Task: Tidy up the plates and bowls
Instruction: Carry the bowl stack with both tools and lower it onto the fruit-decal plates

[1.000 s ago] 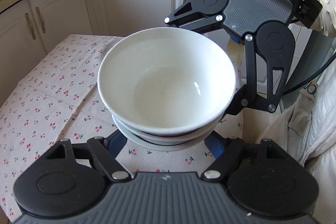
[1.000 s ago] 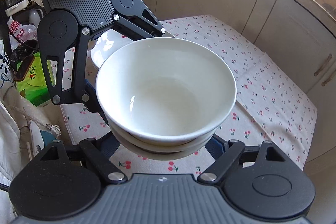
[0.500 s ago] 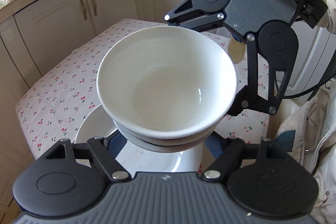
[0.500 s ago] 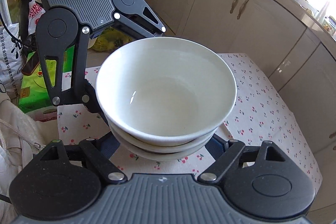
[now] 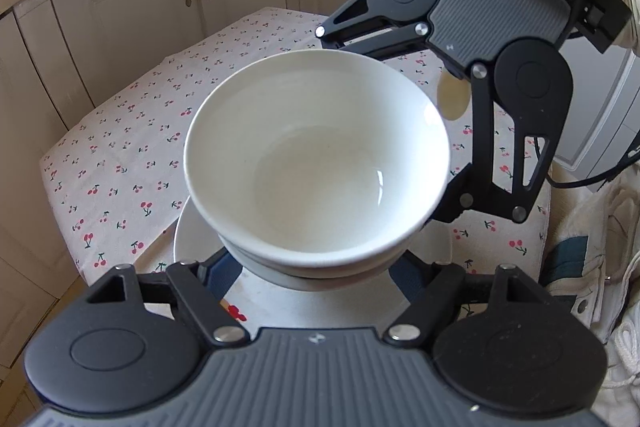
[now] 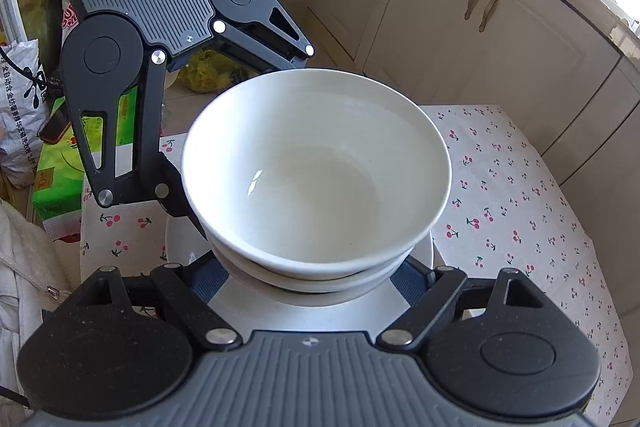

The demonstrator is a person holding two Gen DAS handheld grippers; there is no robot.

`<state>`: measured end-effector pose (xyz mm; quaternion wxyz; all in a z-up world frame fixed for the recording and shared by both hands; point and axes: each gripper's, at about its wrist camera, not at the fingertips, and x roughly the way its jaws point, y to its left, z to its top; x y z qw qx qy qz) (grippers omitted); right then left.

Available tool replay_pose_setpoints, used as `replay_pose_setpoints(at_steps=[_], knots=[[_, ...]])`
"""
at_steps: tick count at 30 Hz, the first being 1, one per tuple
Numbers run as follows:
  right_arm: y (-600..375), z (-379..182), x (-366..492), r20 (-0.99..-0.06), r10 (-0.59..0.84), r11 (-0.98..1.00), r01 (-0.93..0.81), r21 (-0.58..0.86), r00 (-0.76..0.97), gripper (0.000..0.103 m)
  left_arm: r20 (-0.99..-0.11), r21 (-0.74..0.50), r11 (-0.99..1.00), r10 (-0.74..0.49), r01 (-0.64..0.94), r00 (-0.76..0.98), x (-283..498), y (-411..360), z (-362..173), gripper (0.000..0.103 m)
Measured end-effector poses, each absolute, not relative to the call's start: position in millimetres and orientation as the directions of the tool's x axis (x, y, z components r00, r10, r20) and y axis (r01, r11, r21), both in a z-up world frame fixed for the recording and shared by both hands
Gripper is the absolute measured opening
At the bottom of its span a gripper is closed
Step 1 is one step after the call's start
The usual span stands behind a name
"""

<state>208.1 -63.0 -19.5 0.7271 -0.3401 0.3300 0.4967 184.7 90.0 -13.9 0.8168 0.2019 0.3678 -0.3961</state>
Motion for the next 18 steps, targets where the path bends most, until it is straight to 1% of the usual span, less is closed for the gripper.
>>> replay_pose_setpoints(at_steps=[9,18], knots=[[-62,-26,215,-0.828,0.492,0.283,-0.949,-0.140,0.269,0.089,-0.770,0.009,0.606,-0.503,0.795,0.393,190,94,-20,0.079],[-63,-27,223,-0.830,0.501,0.292,-0.950,-0.106,0.247,0.089,-0.768,0.006,0.610,-0.505,0.792,0.395,195,95,-22,0.079]])
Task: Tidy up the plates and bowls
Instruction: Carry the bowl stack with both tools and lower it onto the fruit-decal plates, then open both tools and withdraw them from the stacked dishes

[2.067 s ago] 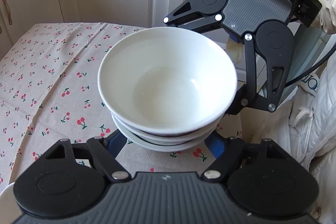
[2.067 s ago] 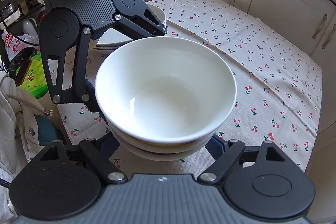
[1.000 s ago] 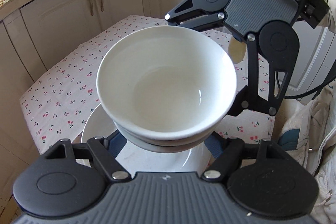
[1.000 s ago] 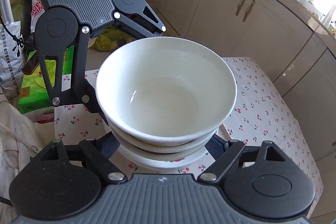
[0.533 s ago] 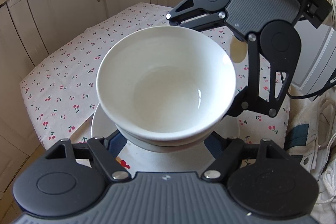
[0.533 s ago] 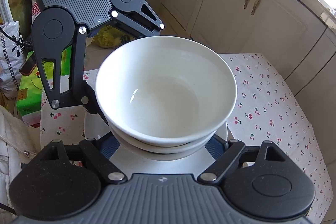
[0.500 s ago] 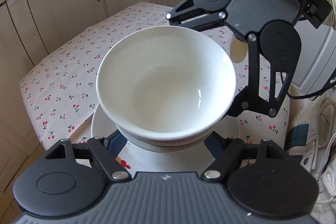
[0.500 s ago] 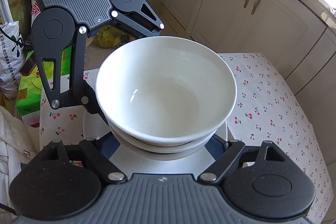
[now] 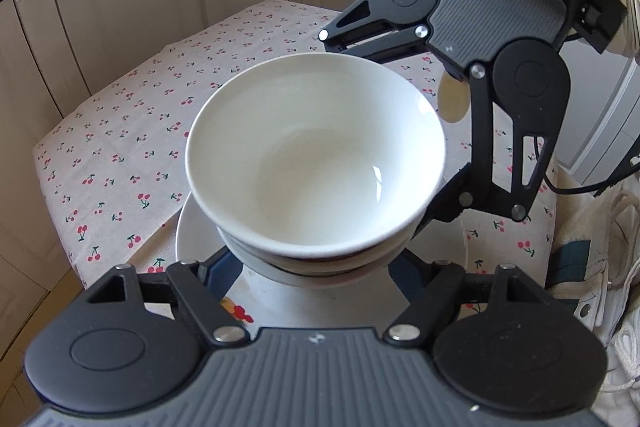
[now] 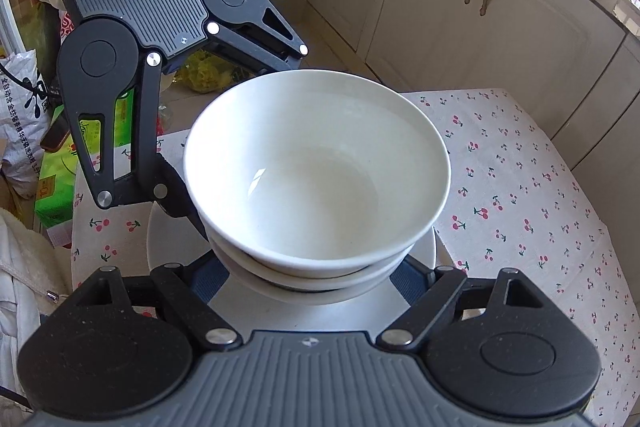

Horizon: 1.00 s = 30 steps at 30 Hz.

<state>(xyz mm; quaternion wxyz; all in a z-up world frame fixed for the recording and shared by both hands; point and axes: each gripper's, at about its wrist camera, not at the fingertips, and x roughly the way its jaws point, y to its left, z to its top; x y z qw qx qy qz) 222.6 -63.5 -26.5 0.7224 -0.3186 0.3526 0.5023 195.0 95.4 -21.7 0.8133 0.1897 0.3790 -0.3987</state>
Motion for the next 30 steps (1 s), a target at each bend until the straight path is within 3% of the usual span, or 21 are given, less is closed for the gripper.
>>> replay_pose_setpoints(at_steps=[15,19,27,30], knots=[[-68,-28,226,-0.824,0.508,0.337,-0.938,-0.078,0.251,0.092,-0.752,0.013,0.630,-0.505,0.777,0.422,189,98,-21,0.080],[-75,-19,220,-0.807,0.522,0.376,-0.924,-0.075,0.278,0.098,-0.713,-0.010,0.664,-0.528,0.747,0.460,178,107,-14,0.095],[-95,2,190,-0.790,0.457,0.505,-0.850,-0.147,0.408,0.100,-0.658,0.037,0.734,-0.493,0.678,0.569,128,106,-3,0.097],[-101,7,175,-0.794,0.390,0.589,-0.790,-0.173,0.465,0.100,-0.597,0.101,0.771,-0.458,0.628,0.659,102,100,6,0.102]])
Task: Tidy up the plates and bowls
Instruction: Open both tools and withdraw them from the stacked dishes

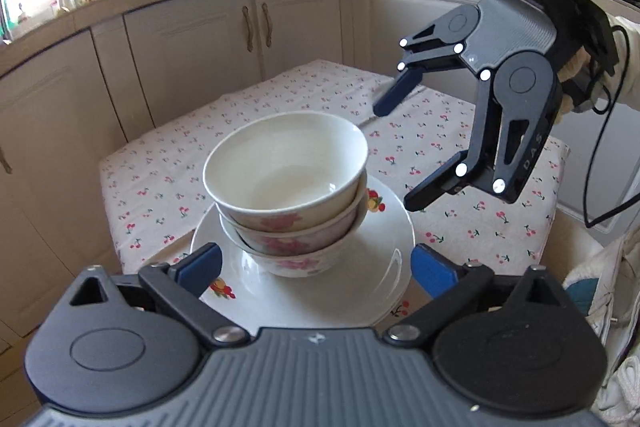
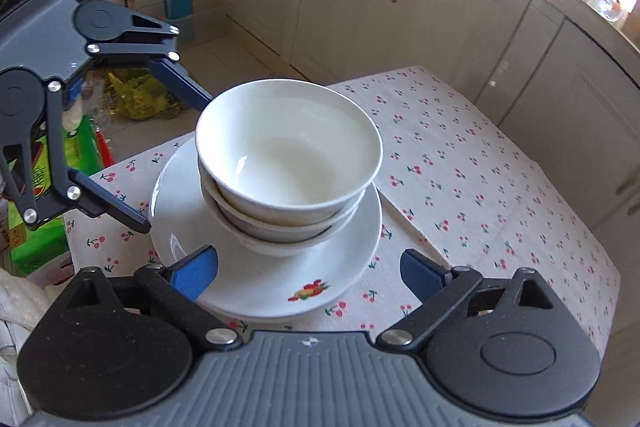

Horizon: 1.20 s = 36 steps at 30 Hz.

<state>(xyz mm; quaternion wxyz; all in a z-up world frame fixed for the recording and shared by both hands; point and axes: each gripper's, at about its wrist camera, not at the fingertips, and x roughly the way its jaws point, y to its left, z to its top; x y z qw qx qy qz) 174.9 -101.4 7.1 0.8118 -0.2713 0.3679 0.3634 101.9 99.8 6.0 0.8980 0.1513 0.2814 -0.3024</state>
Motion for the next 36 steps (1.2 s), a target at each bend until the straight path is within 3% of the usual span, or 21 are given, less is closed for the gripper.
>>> replay_pose_setpoints(at_steps=[2,6,11,16,28,36], knots=[[-109,11,161,-0.781,0.369,0.632,-0.752,-0.186,0.503,0.100,-0.560,0.105,0.790,-0.455,0.604,0.692,86,95,11,0.102],[-125,17,129,-0.738,0.341,0.729,-0.660,-0.184,0.582,0.103,-0.521,-0.016,0.837,-0.473,0.546,0.710,62,86,15,0.102],[-142,16,96,-0.708,0.204,0.853,-0.478,-0.211,0.677,0.103,-0.508,0.003,0.954,-0.257,0.301,0.822,34,62,24,0.102],[-164,18,70,-0.683,0.141,0.937,-0.319,-0.141,0.717,0.103,-0.509,-0.066,0.989,-0.147,0.132,0.848,13,51,36,0.102],[-173,35,18,-0.579,0.088,0.970,-0.203,-0.137,0.811,0.103,-0.518,-0.098,0.995,-0.080,0.034,0.852,-20,36,48,0.102],[-170,38,10,-0.566,0.094,0.971,-0.202,-0.131,0.819,0.103,-0.525,-0.108,0.994,-0.058,0.002,0.849,-23,35,47,0.102]])
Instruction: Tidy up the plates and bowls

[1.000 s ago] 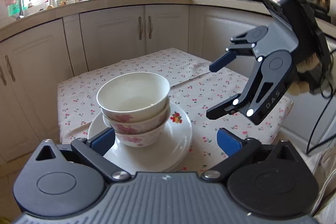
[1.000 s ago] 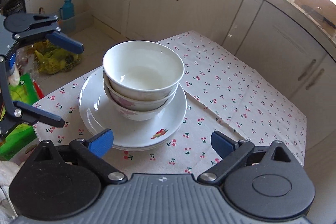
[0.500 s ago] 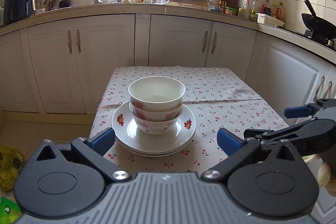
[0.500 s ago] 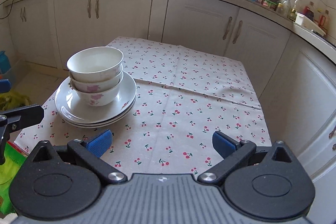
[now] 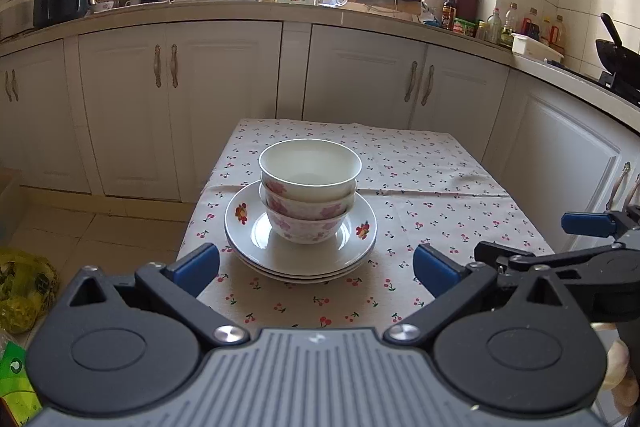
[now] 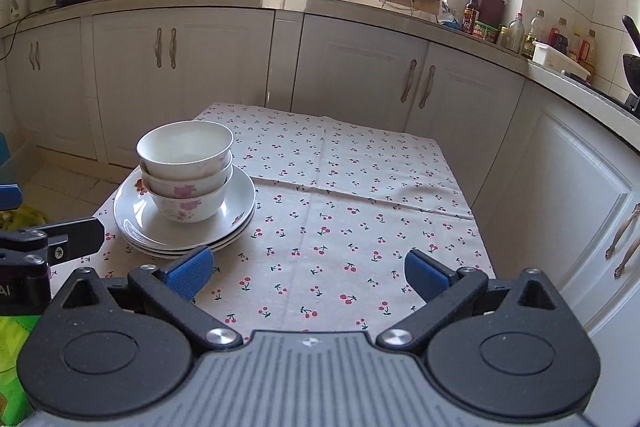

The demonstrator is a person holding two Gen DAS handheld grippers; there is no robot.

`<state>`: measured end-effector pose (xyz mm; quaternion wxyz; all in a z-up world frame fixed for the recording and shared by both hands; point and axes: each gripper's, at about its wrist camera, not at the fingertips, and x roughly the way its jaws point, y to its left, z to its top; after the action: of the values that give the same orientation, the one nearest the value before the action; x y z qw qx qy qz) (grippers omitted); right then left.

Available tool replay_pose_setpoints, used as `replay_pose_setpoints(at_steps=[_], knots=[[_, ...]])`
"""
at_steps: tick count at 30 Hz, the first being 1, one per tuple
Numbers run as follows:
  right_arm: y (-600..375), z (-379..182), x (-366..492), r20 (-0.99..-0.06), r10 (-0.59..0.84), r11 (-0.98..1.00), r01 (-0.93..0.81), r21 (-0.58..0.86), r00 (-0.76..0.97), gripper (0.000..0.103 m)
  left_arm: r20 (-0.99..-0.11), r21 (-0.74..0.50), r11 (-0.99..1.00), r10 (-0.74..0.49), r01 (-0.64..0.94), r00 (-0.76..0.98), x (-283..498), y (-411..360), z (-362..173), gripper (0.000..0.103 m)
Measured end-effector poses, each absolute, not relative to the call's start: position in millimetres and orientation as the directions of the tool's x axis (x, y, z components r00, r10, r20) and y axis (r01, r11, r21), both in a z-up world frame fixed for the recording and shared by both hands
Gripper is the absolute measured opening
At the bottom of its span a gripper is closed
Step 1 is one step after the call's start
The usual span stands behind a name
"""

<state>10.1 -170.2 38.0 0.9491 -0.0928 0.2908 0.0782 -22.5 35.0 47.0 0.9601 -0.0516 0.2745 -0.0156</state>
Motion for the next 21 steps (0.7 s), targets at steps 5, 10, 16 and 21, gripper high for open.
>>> replay_pose_setpoints(at_steps=[5,10,16,21], knots=[[-168.4,37.6,9.0,-0.569,0.101,0.970,-0.207,-0.124,0.816,0.103,-0.524,-0.108,0.994,-0.067,0.012,0.849,-22.8,33.4,47.0,0.102],[-169.4,38.1,8.8,-0.567,0.097,0.971,-0.202,-0.125,0.818,0.103,-0.522,-0.115,0.993,-0.078,0.021,0.849,-23.4,32.1,45.8,0.102],[-169.9,38.3,7.2,-0.565,0.091,0.972,-0.195,-0.128,0.820,0.103,-0.518,-0.121,0.992,-0.080,0.020,0.851,-24.2,31.5,45.8,0.102],[-169.9,39.5,5.9,-0.559,0.087,0.973,-0.190,-0.130,0.824,0.103,-0.513,-0.122,0.992,-0.081,0.020,0.854,-25.3,31.2,46.9,0.102]])
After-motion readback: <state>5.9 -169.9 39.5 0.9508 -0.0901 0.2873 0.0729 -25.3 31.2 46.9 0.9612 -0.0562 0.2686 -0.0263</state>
